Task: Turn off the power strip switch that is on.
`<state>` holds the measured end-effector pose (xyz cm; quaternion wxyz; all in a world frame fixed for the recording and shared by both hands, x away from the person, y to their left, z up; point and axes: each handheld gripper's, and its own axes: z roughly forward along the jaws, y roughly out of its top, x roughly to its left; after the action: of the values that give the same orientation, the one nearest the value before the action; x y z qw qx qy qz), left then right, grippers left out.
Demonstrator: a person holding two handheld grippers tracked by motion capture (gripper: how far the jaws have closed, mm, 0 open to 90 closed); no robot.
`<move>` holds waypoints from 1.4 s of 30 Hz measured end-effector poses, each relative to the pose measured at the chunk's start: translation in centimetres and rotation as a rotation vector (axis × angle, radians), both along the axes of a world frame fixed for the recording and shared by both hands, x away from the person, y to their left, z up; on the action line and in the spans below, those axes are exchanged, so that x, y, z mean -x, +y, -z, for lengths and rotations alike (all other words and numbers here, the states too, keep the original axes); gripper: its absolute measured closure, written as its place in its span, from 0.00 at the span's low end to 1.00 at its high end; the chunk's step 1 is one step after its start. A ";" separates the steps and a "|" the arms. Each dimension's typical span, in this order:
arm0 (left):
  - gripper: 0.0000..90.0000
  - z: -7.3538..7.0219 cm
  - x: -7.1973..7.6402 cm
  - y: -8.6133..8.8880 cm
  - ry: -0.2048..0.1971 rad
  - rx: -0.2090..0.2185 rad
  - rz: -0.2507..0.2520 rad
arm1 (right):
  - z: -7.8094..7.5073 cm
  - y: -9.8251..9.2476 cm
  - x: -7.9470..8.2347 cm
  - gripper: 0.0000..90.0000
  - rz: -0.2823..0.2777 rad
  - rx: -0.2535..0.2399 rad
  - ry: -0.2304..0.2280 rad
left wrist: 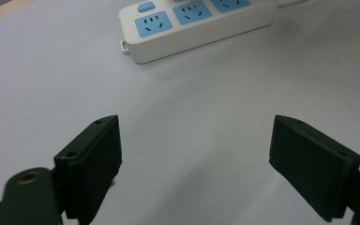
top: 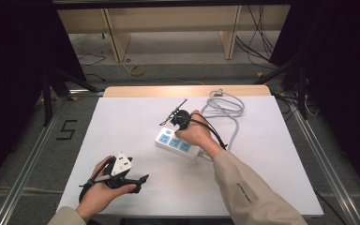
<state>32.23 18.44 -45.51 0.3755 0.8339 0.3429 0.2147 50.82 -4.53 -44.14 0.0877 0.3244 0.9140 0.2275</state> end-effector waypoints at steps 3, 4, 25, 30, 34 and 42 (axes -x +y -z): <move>0.19 0.0 0.0 0.0 0.000 0.000 0.000 | 0.0 0.0 0.0 1.00 0.000 0.000 0.000; 0.19 0.0 0.0 0.0 0.000 0.000 0.000 | 0.0 0.0 0.0 1.00 0.000 0.000 0.000; 0.19 0.0 0.0 0.0 0.001 -0.001 0.000 | 0.0 0.0 0.0 1.00 0.000 0.000 -0.001; 0.19 0.0 0.0 0.0 0.002 -0.002 0.001 | 0.0 0.0 0.0 1.00 0.001 0.000 -0.003; 0.19 0.0 0.0 0.0 0.003 0.000 0.001 | -0.4 -0.1 0.0 1.00 -0.002 -0.004 -0.005; 0.19 0.0 0.0 0.0 0.004 0.000 0.000 | -0.3 -0.1 0.0 1.00 -0.004 -0.009 -0.005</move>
<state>32.27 18.43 -45.53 0.3749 0.8342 0.3436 0.2132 50.82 -4.68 -43.85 0.0882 0.3225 0.9133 0.2327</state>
